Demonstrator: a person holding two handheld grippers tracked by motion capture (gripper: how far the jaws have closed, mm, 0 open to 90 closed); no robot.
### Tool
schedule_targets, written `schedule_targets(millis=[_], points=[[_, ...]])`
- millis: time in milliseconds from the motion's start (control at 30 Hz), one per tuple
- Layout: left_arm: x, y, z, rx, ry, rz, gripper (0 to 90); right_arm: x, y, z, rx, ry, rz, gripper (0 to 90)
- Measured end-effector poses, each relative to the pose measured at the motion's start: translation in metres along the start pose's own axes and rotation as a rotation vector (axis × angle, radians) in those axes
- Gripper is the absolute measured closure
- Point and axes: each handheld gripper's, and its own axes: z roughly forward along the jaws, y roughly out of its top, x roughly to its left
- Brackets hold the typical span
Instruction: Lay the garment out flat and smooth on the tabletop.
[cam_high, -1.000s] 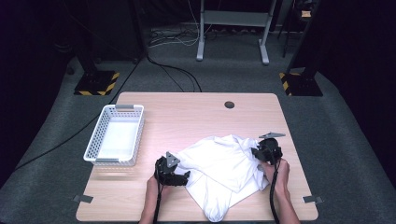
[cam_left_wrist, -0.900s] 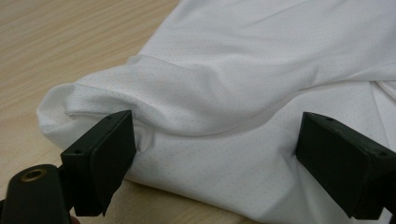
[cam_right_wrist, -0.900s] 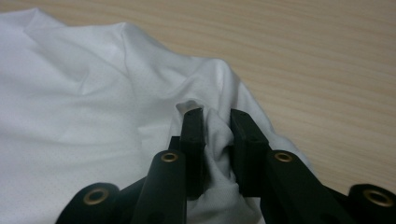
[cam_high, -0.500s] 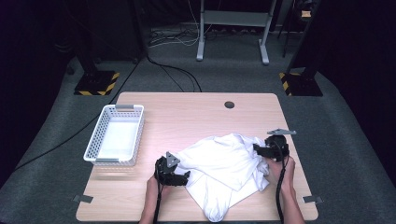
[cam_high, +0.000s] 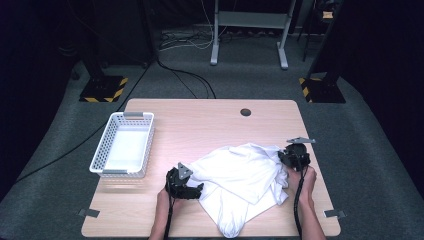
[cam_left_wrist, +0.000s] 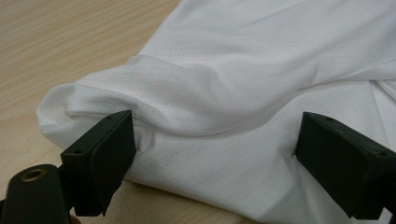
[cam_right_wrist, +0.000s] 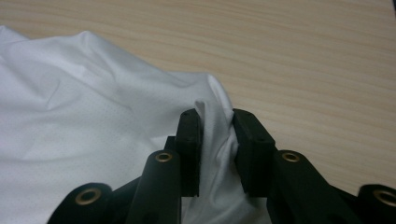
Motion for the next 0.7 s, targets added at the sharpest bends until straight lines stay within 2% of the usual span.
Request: schedule_targets(millis=[67, 133, 233, 367, 567, 700], points=[[0.000, 0.000, 0.000, 0.000, 0.000, -0.001, 11.6, -0.004, 0.001, -0.003, -0.008, -0.015, -0.002, 73.7], [0.000, 0.000, 0.000, 0.000, 0.000, 0.000, 11.6, -0.007, 0.002, -0.003, -0.001, -0.009, 0.003, 73.5], [0.000, 0.000, 0.000, 0.000, 0.000, 0.000, 11.6, -0.009, 0.002, -0.003, 0.012, 0.003, 0.010, 68.2], [0.000, 0.000, 0.000, 0.000, 0.000, -0.001, 11.6, -0.010, 0.002, -0.007, 0.012, 0.015, 0.022, 56.0], [0.000, 0.000, 0.000, -0.001, 0.000, -0.002, 11.6, -0.011, -0.004, -0.021, -0.025, 0.043, 0.050, 36.2], [0.000, 0.000, 0.000, 0.000, 0.000, -0.001, 11.6, -0.013, -0.011, -0.031, -0.055, 0.084, 0.061, 28.9]])
